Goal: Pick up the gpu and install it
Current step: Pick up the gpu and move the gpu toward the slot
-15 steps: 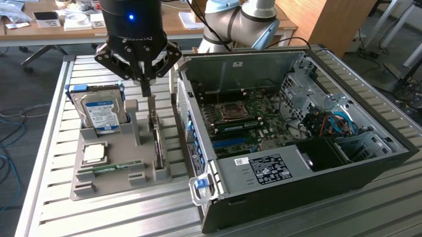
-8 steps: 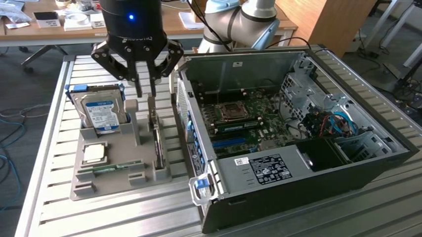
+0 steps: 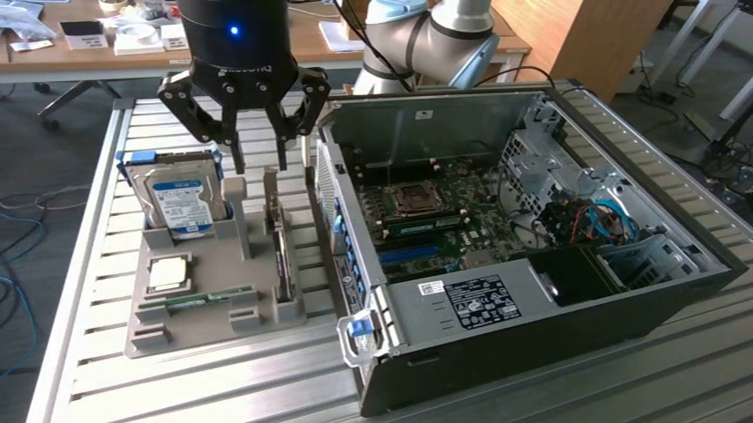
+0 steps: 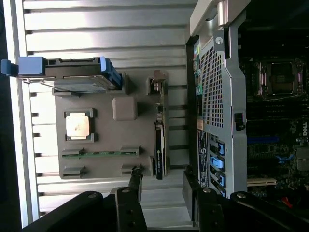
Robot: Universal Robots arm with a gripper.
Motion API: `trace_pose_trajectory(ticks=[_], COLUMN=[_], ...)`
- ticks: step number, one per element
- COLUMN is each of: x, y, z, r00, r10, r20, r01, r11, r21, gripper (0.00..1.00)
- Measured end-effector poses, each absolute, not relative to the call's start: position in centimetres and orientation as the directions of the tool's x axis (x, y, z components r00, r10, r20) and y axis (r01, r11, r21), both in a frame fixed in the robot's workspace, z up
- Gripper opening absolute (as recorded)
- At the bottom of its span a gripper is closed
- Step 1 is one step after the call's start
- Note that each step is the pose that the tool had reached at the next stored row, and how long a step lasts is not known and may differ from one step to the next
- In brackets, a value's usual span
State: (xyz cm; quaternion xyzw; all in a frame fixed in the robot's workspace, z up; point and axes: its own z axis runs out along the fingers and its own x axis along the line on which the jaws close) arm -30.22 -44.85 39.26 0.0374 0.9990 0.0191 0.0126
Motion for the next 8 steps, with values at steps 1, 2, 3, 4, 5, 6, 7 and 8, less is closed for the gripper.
trace_pose_trajectory(ticks=[1,2,3,4,5,6,7,8], x=[-30.22,-30.22,-30.22,-30.22,-30.22,-30.22,-30.22,-30.22], y=[-44.85,-44.85,-44.85,-44.85,-44.85,-44.85,-44.85,-44.85], z=[39.26,39.26,39.26,39.26,39.26,39.25,39.23,39.19], r00=[-0.997,-0.997,-0.997,-0.997,-0.997,-0.997,-0.997,-0.997], r10=[0.075,0.075,0.075,0.075,0.075,0.075,0.075,0.075], r20=[-0.024,-0.024,-0.024,-0.024,-0.024,-0.024,-0.024,-0.024], r01=[0.074,0.074,0.074,0.074,0.074,0.074,0.074,0.074], r11=[0.996,0.996,0.996,0.996,0.996,0.996,0.996,0.996], r21=[0.039,0.039,0.039,0.039,0.039,0.039,0.039,0.039], gripper=[0.47,0.47,0.47,0.47,0.47,0.47,0.47,0.47])
